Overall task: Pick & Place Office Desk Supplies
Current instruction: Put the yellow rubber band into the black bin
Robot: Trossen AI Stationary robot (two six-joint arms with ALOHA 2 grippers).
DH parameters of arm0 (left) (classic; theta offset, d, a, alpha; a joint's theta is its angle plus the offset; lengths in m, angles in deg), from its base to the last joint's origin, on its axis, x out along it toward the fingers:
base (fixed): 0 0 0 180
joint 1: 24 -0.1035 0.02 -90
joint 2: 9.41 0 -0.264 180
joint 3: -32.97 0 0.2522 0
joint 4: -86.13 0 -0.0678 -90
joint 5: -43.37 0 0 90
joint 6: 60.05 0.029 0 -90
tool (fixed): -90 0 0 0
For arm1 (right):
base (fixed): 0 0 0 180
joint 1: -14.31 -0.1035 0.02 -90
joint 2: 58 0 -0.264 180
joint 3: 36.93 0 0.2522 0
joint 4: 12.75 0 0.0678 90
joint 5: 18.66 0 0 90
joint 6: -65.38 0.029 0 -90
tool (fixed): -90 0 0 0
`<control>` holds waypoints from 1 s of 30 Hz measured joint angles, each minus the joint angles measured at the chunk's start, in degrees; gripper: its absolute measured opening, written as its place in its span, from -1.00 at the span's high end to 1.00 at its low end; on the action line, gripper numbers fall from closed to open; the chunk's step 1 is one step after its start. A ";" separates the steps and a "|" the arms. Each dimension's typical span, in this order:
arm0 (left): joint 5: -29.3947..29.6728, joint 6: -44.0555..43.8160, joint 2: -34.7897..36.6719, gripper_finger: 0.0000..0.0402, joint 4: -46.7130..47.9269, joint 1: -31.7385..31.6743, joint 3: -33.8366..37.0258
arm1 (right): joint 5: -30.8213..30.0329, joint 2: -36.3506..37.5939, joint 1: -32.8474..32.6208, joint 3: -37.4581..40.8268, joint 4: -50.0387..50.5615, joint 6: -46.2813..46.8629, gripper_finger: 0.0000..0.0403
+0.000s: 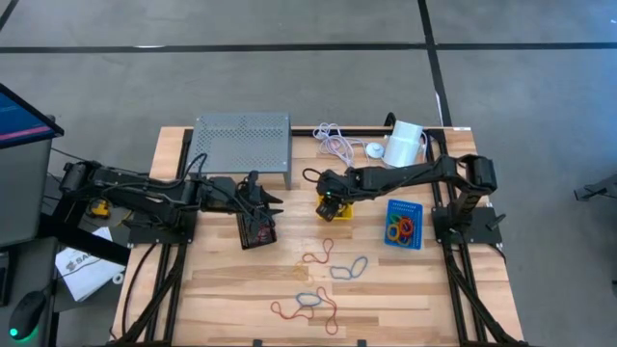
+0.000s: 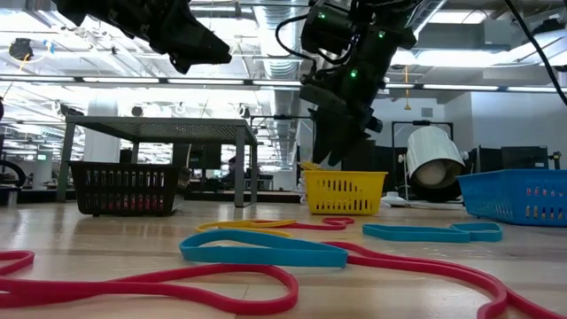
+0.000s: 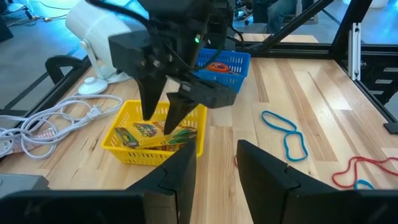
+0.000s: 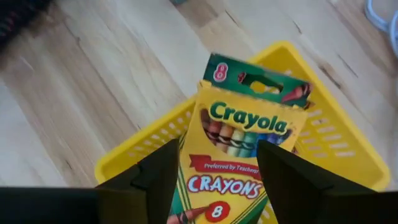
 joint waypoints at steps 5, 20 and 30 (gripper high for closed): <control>0.02 -0.07 0.00 0.45 0.12 0.00 0.00 | 0.00 0.23 -0.02 -3.41 3.48 -2.63 0.00; -2.23 0.14 1.64 0.45 -3.06 0.07 -0.04 | 6.98 20.30 -4.89 -4.10 11.21 -5.27 0.02; -11.22 -1.20 1.08 0.45 -20.60 0.17 4.70 | 5.56 48.76 -13.02 21.41 -3.00 5.70 0.08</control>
